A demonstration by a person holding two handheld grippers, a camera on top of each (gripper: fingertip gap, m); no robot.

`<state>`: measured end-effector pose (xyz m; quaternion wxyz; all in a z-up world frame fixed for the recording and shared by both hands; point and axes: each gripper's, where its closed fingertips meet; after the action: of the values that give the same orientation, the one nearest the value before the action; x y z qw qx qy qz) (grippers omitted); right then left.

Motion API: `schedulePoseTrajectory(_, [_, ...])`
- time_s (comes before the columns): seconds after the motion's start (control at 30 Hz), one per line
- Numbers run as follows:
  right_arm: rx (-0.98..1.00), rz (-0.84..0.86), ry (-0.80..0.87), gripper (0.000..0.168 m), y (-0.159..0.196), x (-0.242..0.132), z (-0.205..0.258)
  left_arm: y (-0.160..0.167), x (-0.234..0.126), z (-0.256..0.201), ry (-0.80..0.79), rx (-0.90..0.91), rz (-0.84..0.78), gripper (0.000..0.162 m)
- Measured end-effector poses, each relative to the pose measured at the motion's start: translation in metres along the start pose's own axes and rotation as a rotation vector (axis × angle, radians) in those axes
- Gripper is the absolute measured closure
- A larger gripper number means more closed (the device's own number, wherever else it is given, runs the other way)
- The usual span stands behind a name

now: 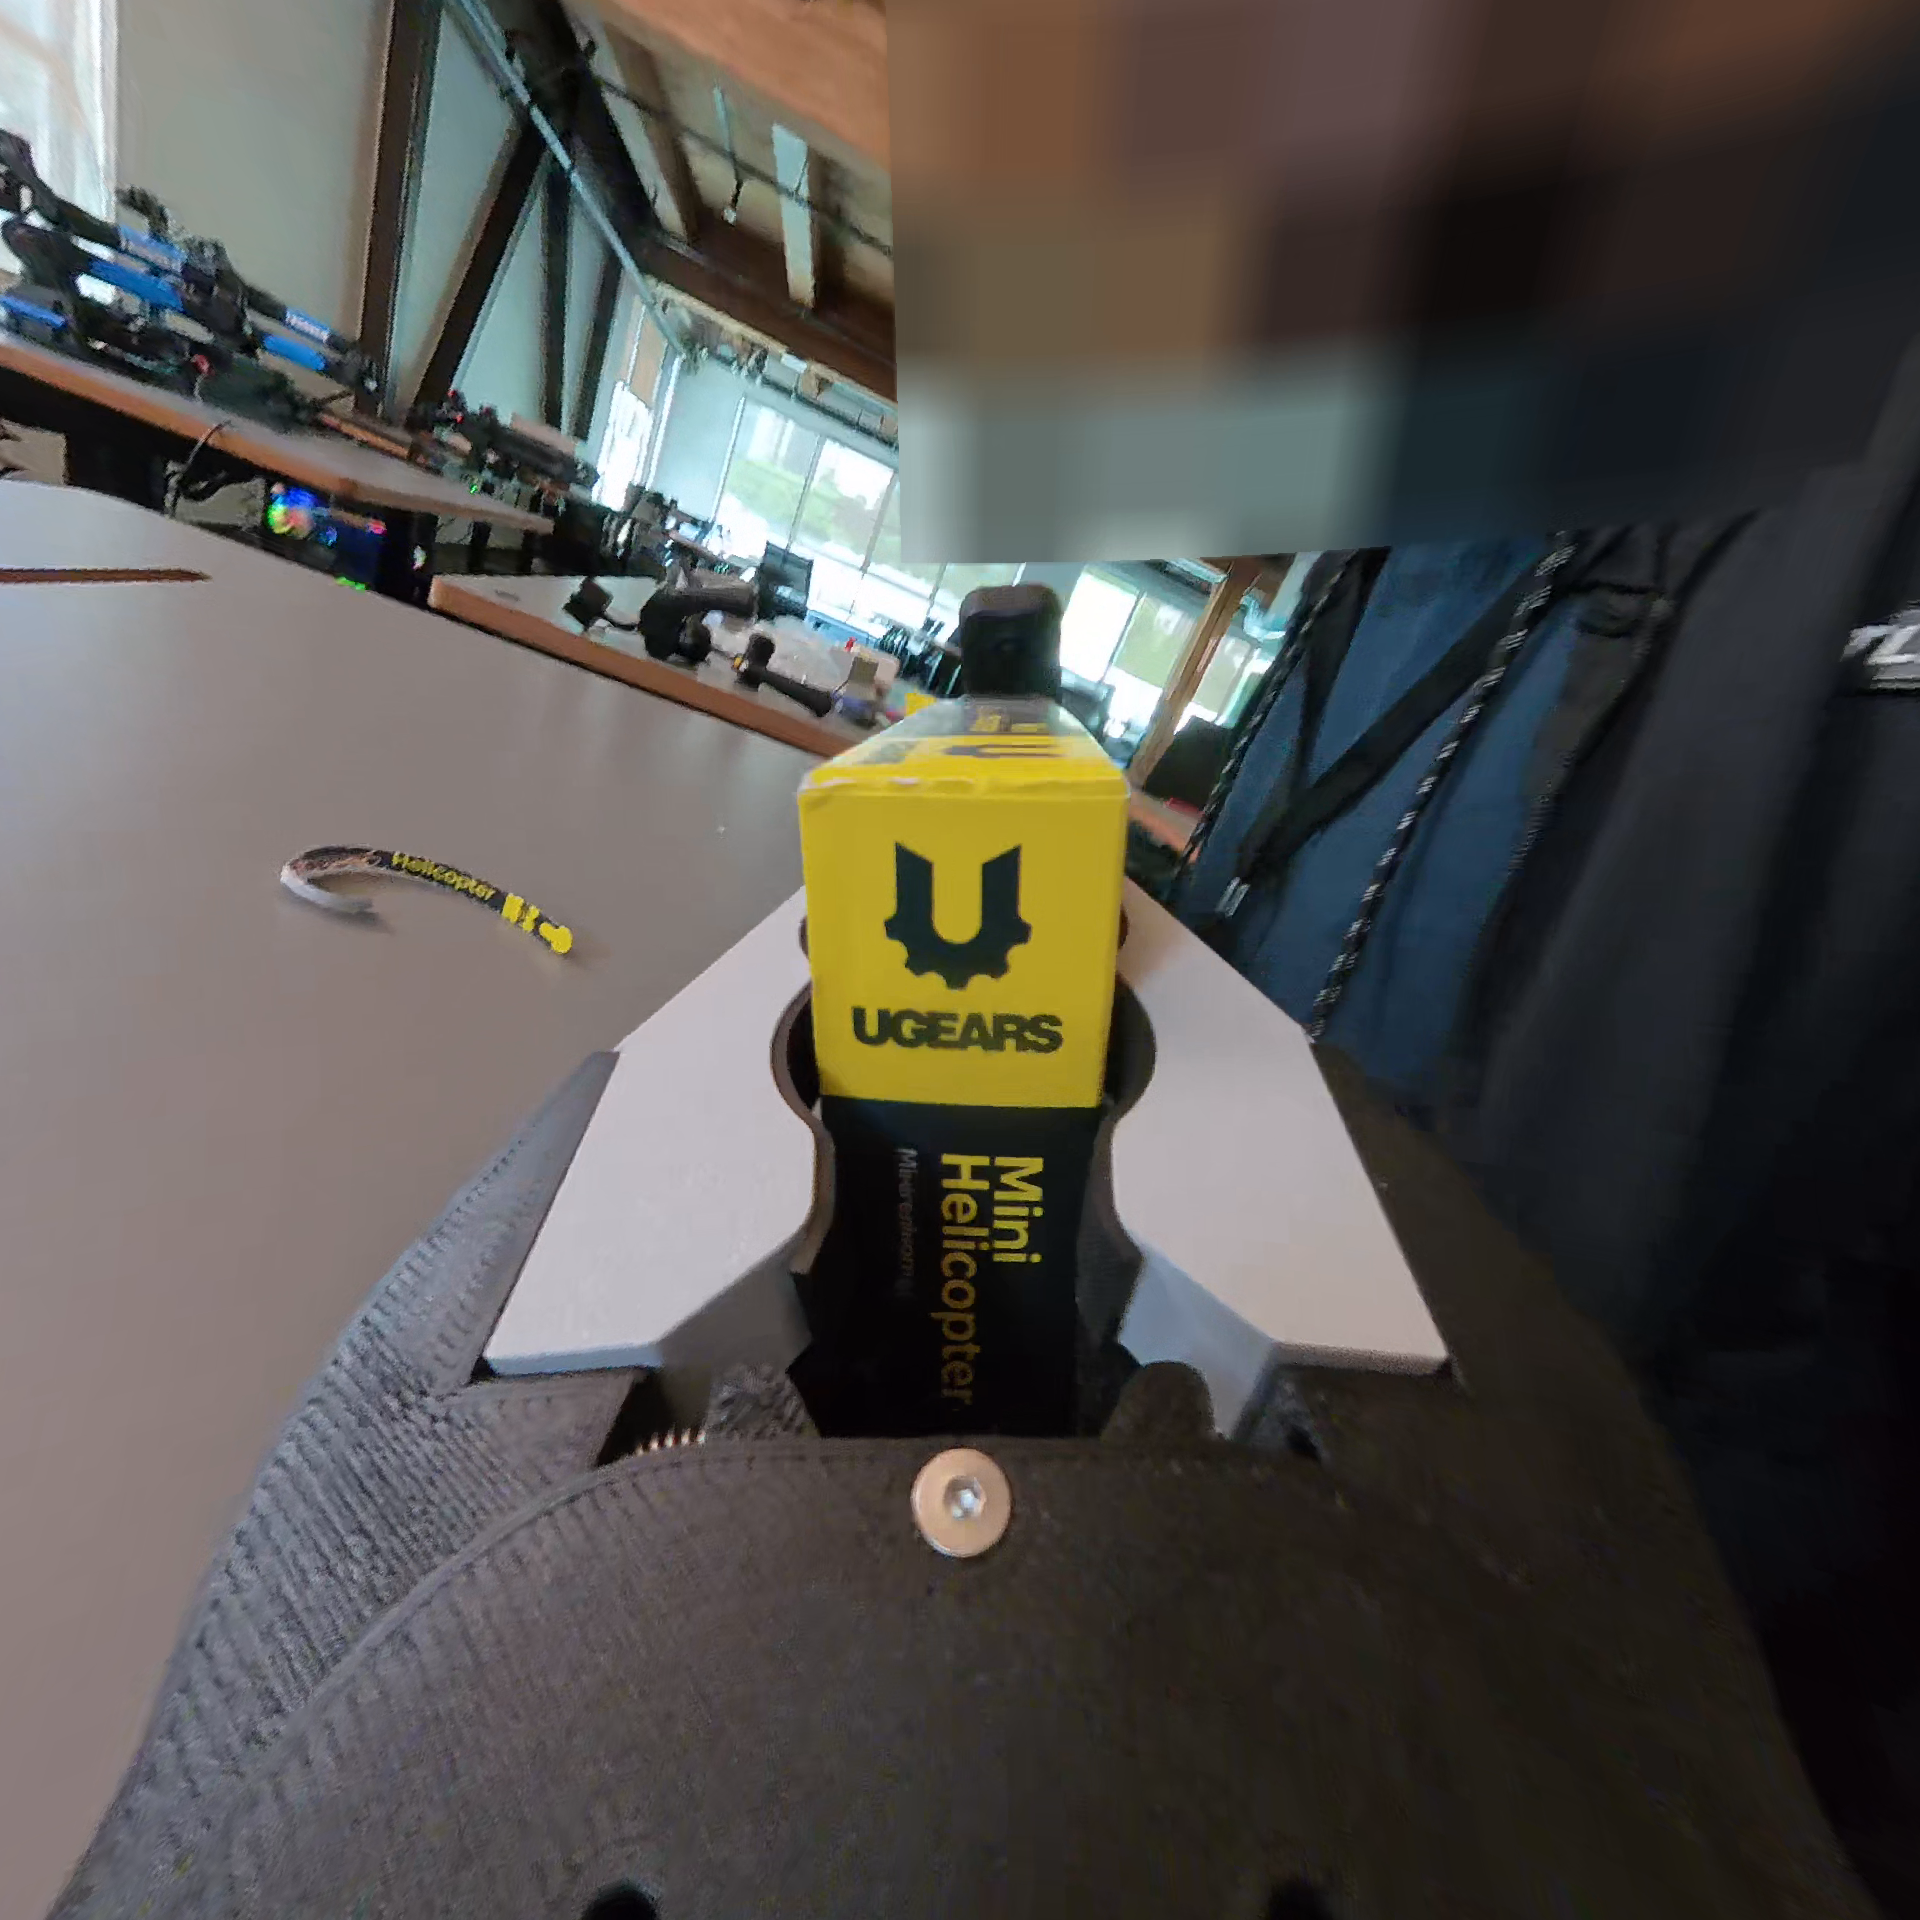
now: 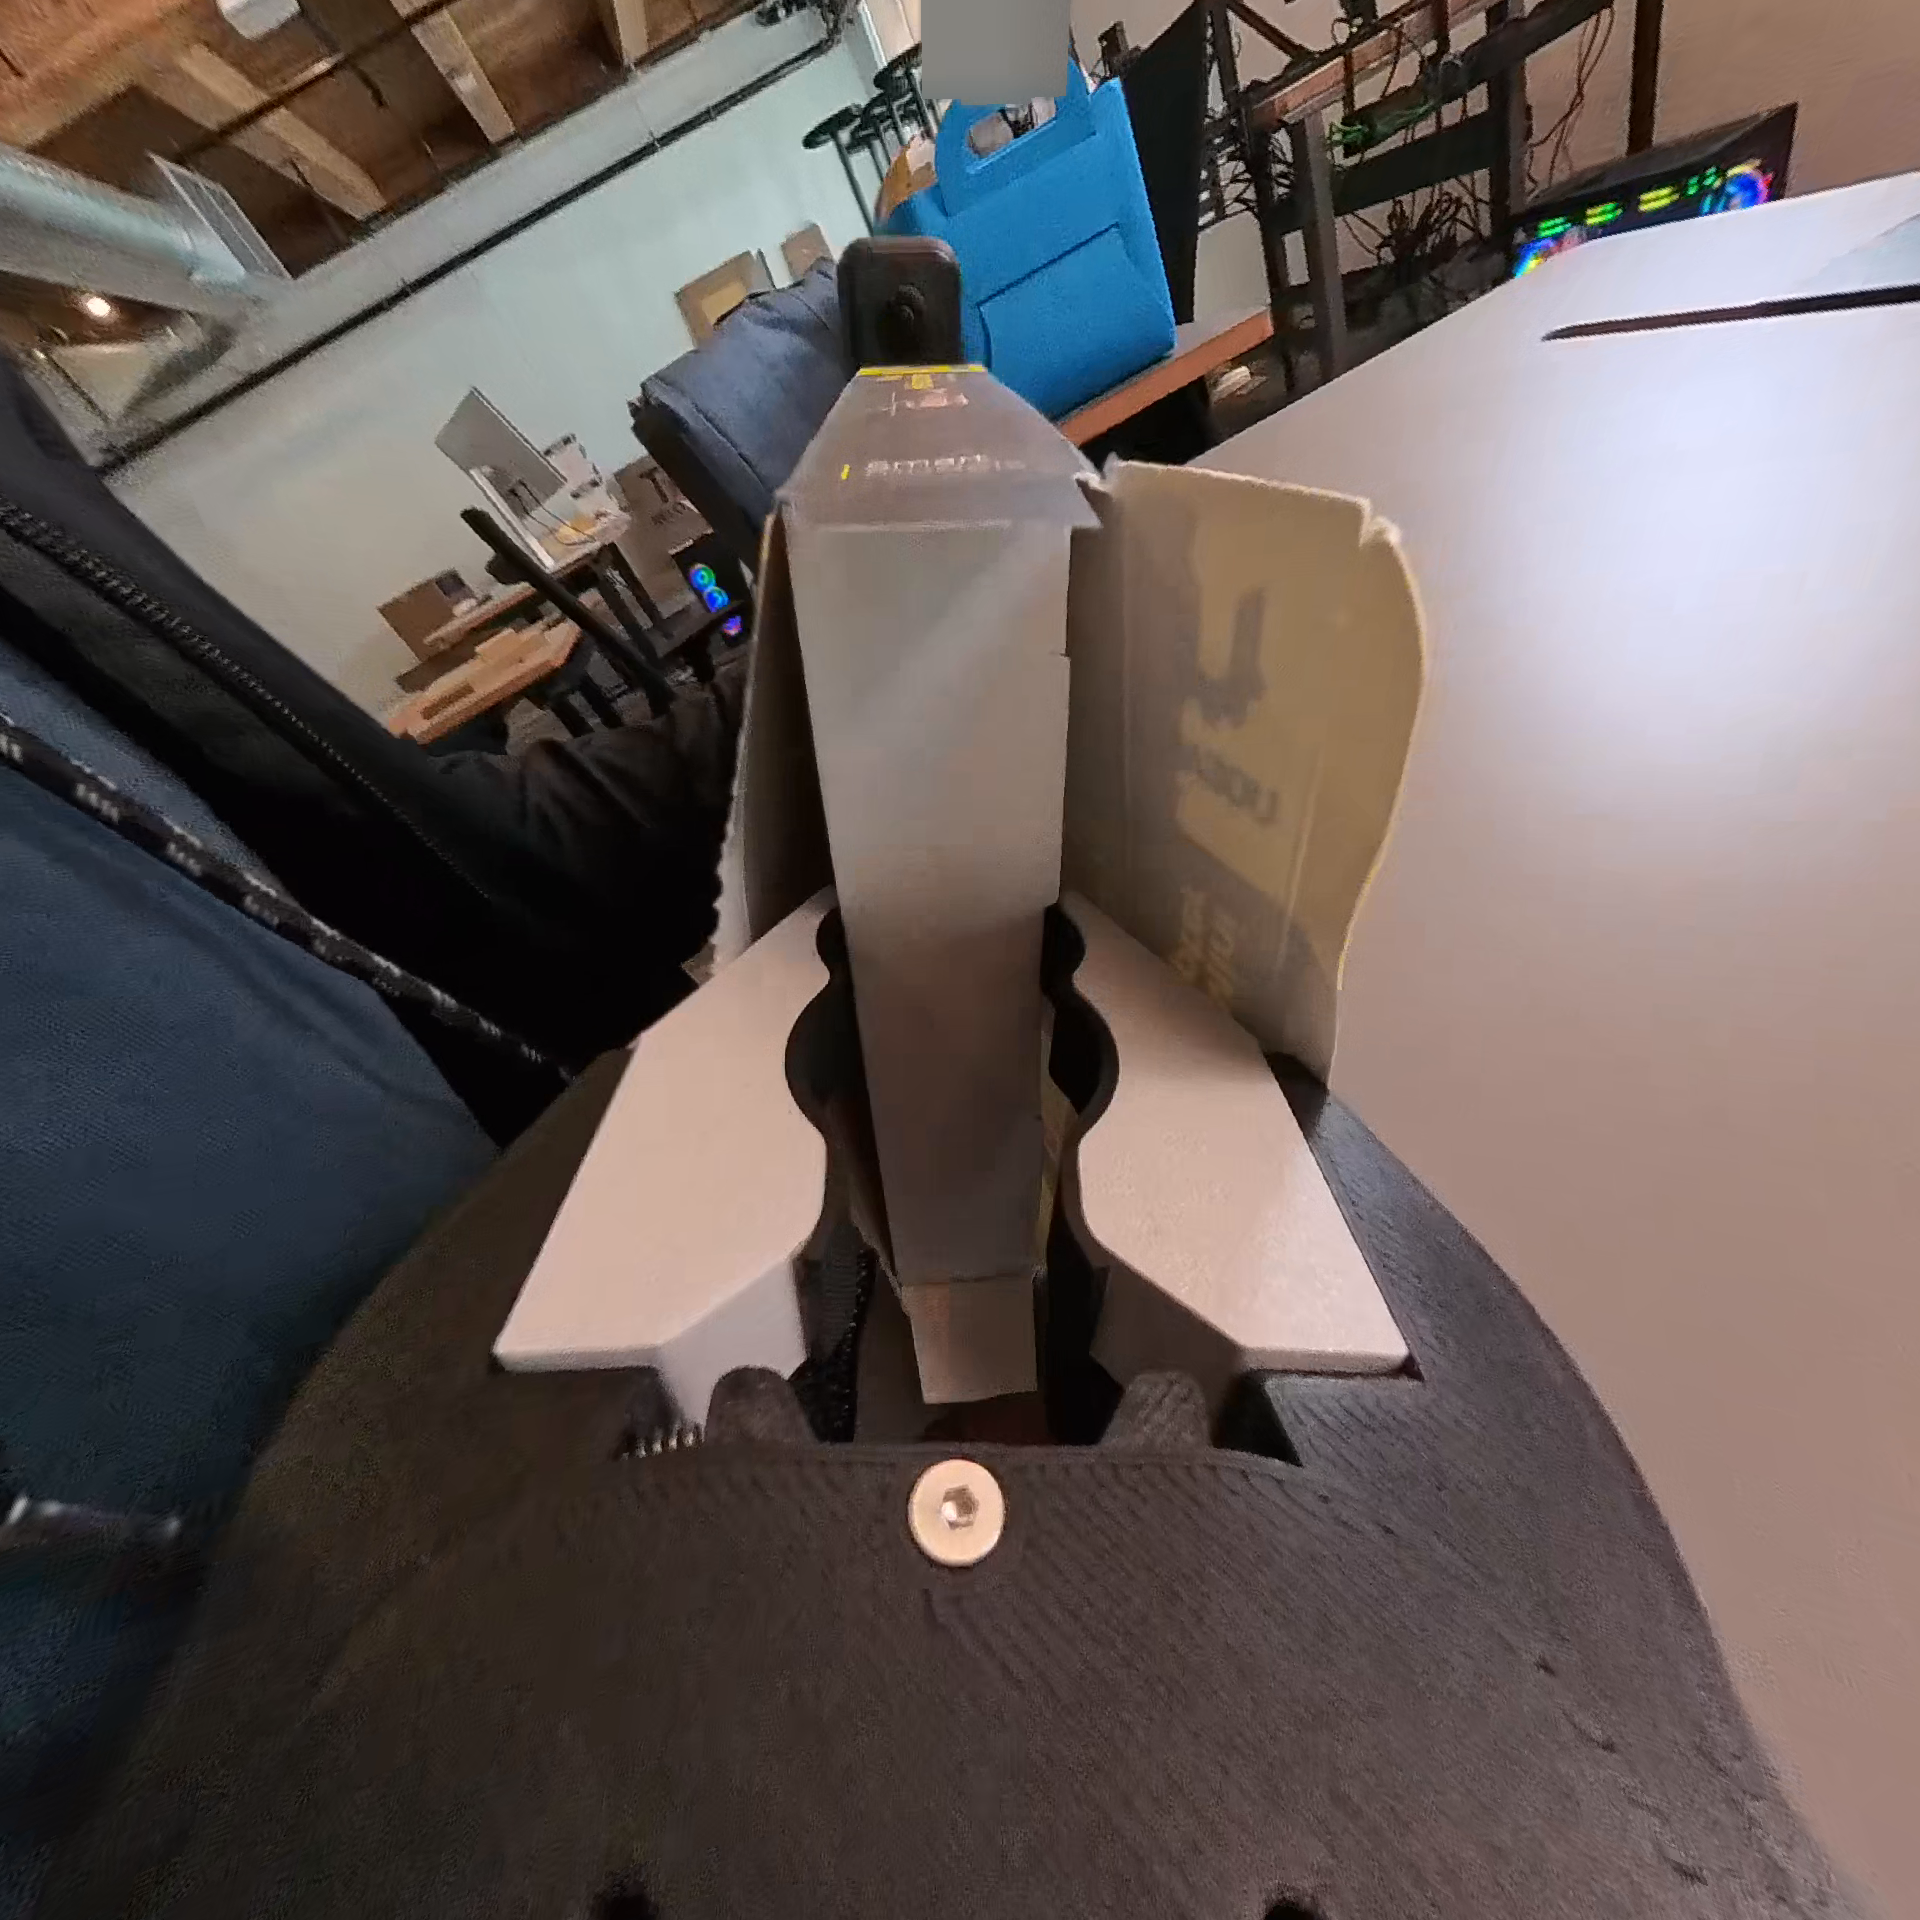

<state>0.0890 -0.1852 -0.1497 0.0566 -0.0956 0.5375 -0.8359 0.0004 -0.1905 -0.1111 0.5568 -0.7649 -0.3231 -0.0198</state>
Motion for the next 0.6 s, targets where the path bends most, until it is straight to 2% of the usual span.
schedulePoseTrajectory(0.27, [0.060,0.005,-0.017,0.136,-0.004,-0.011,-0.008,0.008,0.008,0.008,-0.028,0.006,0.048,0.118])
schedulePoseTrajectory(0.6, [-0.016,0.031,-0.057,0.135,-0.014,-0.027,-0.012,0.022,0.020,0.002,-0.035,0.079,0.179,0.119])
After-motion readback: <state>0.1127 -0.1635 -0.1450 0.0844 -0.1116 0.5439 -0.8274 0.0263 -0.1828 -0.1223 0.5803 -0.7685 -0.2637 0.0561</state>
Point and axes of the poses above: each gripper's, where its closed fingertips meet, x out along the fingers, y out of its underside, z = x × y across the jaws, and after that the axes turned 13 degrees about -z, right-handed
